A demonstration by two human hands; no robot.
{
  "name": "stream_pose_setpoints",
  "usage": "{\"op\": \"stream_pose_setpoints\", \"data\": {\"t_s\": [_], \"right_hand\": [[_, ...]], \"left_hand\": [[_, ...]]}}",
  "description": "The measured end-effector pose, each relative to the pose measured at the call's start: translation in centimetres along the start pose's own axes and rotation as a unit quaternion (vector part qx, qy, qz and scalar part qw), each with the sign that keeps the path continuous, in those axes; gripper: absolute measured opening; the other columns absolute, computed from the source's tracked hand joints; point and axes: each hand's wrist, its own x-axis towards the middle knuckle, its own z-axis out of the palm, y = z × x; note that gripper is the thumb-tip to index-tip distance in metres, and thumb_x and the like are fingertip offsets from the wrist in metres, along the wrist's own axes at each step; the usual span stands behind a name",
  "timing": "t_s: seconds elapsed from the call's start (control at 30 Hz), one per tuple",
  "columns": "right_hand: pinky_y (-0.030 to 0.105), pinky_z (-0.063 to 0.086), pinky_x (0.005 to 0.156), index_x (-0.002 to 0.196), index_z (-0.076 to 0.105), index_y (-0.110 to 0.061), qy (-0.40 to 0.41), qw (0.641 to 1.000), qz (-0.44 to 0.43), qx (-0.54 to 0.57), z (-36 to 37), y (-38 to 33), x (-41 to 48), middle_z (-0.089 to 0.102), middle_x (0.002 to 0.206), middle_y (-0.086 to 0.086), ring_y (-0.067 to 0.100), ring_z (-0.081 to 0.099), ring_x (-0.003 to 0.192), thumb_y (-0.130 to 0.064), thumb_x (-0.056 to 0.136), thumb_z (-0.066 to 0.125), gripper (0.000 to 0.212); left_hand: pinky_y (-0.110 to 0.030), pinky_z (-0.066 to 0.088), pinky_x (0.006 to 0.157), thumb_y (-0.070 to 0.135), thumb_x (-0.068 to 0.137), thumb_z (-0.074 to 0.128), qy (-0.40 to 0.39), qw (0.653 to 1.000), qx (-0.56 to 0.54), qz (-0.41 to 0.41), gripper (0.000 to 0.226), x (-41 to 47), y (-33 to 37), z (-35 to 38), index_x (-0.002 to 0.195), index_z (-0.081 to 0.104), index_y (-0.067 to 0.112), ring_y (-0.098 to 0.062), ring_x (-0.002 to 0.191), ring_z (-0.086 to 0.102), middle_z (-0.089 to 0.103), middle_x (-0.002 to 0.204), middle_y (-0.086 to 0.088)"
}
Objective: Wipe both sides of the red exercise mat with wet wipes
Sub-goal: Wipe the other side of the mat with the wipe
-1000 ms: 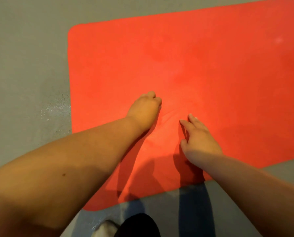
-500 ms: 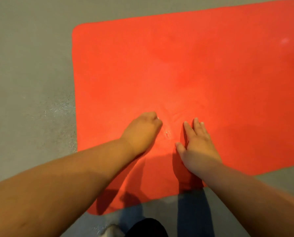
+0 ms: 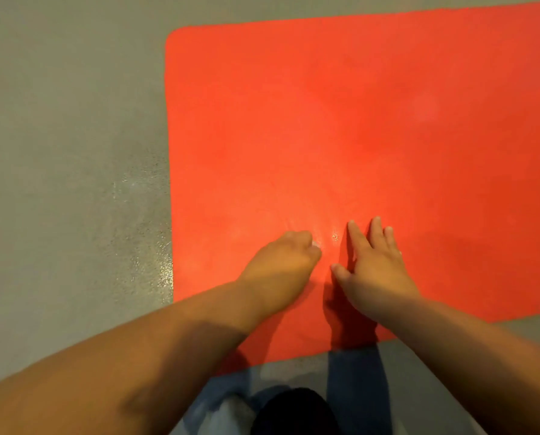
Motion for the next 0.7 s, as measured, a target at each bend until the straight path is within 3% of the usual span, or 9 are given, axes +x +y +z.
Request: {"op": "stream_pose_setpoints", "data": {"t_s": [0.1, 0.17, 0.27, 0.33, 0.43, 0.5, 0.53, 0.6, 0.7], "right_hand": [[0.045, 0.006, 0.118, 0.152, 0.0, -0.024, -0.011, 0.999, 0.003, -0.03, -0.1, -0.6, 0.2, -0.016, 0.157, 0.015, 0.035, -0.012, 0.144, -0.051, 0.085, 0.056, 0.091], [0.045, 0.007, 0.119, 0.151, -0.001, -0.025, -0.022, 0.999, -0.003, -0.039, -0.1, -1.0, 0.0, -0.016, 0.157, 0.015, 0.034, -0.012, 0.144, -0.053, 0.084, 0.057, 0.093], [0.044, 0.009, 0.119, 0.151, -0.001, -0.027, -0.03, 0.999, -0.021, -0.028, 0.3, -1.7, -0.5, -0.016, 0.157, 0.01, 0.029, -0.012, 0.145, -0.055, 0.082, 0.059, 0.096], [0.044, 0.01, 0.119, 0.151, 0.0, -0.028, -0.032, 0.999, -0.019, -0.015, 0.7, -2.4, -0.6, -0.017, 0.158, 0.008, 0.027, -0.013, 0.145, -0.055, 0.079, 0.063, 0.1], [0.047, 0.011, 0.116, 0.151, -0.001, -0.028, -0.027, 1.0, 0.003, -0.008, 0.9, -3.2, -0.2, -0.018, 0.157, 0.007, 0.029, -0.013, 0.145, -0.053, 0.073, 0.071, 0.109], [0.047, 0.011, 0.116, 0.151, 0.0, -0.028, -0.031, 0.999, 0.016, -0.006, 0.9, -3.5, 0.1, -0.017, 0.157, 0.007, 0.029, -0.012, 0.145, -0.049, 0.071, 0.075, 0.111], [0.047, 0.011, 0.116, 0.151, 0.0, -0.029, -0.028, 0.999, 0.018, -0.002, 0.9, -3.4, 0.1, -0.017, 0.158, 0.007, 0.029, -0.012, 0.145, -0.048, 0.071, 0.076, 0.112], [0.047, 0.012, 0.116, 0.151, 0.001, -0.03, -0.021, 1.0, 0.016, -0.003, 0.9, -3.5, 0.1, -0.016, 0.158, 0.006, 0.029, -0.011, 0.145, -0.049, 0.07, 0.076, 0.112], [0.046, 0.014, 0.118, 0.151, 0.0, -0.033, -0.027, 0.999, 0.002, -0.017, 1.0, -3.5, -0.4, -0.015, 0.158, 0.004, 0.029, -0.01, 0.146, -0.049, 0.071, 0.075, 0.111]], "left_hand": [[-0.039, 0.041, 0.069, 0.025, 0.098, 0.048, -0.024, 0.999, 0.004, 0.037, 0.021, 0.0, -2.0, -0.7, 0.106, 0.063, 0.013, -0.029, 0.093, 0.055, 0.053, 0.096, -0.008], [-0.041, 0.037, 0.073, 0.026, 0.099, 0.045, 0.032, 0.998, 0.04, -0.029, 0.026, 2.6, -5.2, -2.0, 0.107, 0.064, 0.01, -0.032, 0.096, 0.054, 0.054, 0.098, -0.011], [-0.043, 0.037, 0.077, 0.012, 0.095, 0.051, 0.106, 0.975, 0.054, -0.189, 0.02, 4.9, -10.2, -3.9, 0.102, 0.067, 0.002, -0.039, 0.094, 0.055, 0.056, 0.096, -0.018], [-0.042, 0.039, 0.076, 0.009, 0.094, 0.051, 0.112, 0.968, 0.05, -0.221, 0.016, 3.7, -9.4, -3.3, 0.099, 0.066, 0.004, -0.038, 0.091, 0.056, 0.056, 0.094, -0.017], [-0.038, 0.045, 0.065, 0.017, 0.095, 0.052, 0.065, 0.997, 0.02, -0.042, 0.014, -1.7, -5.1, -1.7, 0.091, 0.065, 0.012, -0.031, 0.079, 0.059, 0.056, 0.083, -0.008], [-0.034, 0.047, 0.056, 0.023, 0.095, 0.047, -0.012, 0.996, 0.009, 0.087, 0.02, -4.4, -4.1, -1.9, 0.087, 0.064, 0.014, -0.026, 0.072, 0.059, 0.055, 0.078, -0.004], [-0.034, 0.048, 0.057, 0.025, 0.095, 0.046, -0.04, 0.993, 0.028, 0.112, 0.023, -4.5, -5.0, -2.2, 0.087, 0.064, 0.014, -0.026, 0.073, 0.059, 0.055, 0.08, -0.004], [-0.038, 0.046, 0.068, 0.025, 0.098, 0.046, -0.05, 0.994, 0.068, 0.076, 0.021, -2.2, -7.5, -3.1, 0.097, 0.062, 0.012, -0.028, 0.087, 0.057, 0.054, 0.093, -0.006], [-0.04, 0.037, 0.078, 0.019, 0.098, 0.047, 0.046, 0.988, 0.101, -0.103, 0.023, 2.2, -11.1, -4.5, 0.106, 0.064, 0.006, -0.034, 0.098, 0.054, 0.054, 0.1, -0.013]]}}
